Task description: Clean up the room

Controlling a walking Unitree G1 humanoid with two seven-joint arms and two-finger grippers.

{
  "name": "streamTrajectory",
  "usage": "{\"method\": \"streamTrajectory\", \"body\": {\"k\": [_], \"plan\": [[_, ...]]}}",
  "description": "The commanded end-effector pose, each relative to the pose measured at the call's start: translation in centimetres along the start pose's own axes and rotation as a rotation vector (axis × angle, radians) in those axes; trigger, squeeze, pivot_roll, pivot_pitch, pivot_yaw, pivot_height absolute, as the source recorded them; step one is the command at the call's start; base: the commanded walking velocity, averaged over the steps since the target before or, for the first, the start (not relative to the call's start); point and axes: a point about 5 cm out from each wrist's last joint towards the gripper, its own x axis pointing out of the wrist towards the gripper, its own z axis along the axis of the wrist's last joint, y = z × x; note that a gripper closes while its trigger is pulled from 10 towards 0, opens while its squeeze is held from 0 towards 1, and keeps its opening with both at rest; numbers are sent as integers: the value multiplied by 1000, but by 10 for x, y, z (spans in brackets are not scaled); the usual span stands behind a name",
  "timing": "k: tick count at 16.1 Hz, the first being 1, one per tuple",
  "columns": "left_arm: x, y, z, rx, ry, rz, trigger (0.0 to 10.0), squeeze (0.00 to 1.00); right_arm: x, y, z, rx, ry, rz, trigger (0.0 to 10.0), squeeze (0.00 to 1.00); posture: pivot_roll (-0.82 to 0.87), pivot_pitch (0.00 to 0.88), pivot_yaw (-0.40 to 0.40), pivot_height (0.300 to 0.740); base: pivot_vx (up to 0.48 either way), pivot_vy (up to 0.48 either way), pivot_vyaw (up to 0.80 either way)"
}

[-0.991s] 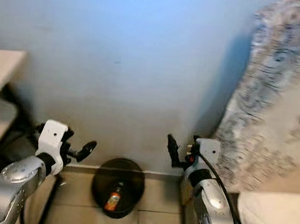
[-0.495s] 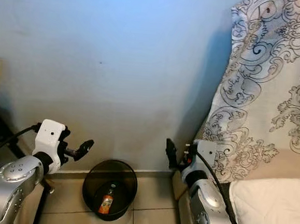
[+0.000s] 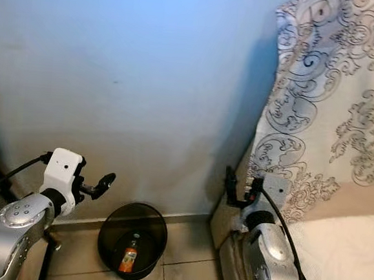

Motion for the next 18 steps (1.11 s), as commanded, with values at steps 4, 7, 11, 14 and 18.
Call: {"method": "streamTrajectory", "body": {"k": [4,7,11,14,18], "plan": [[3,-1,2,18,-9,5,10000,0,2,11,-2,-92,12,73,10000,1000,34,0,-28,740,0,0,-800],[4,-2,2,26,-12,4,10000,0,2,23,-4,-77,36,168,10000,1000,29,0,-25,740,0,0,-800],[4,-4,2,29,-11,-12,10000,0,3,22,-4,-109,31,160,10000,1000,22,0,-22,740,0,0,-800],[4,-5,3,41,-18,-8,10000,0,4,20,-4,-117,26,151,10000,1000,17,0,-20,740,0,0,-800],[5,-6,3,50,-19,-13,10000,0,7,16,-9,-102,23,164,10000,1000,14,0,-19,740,0,0,-800]]}}
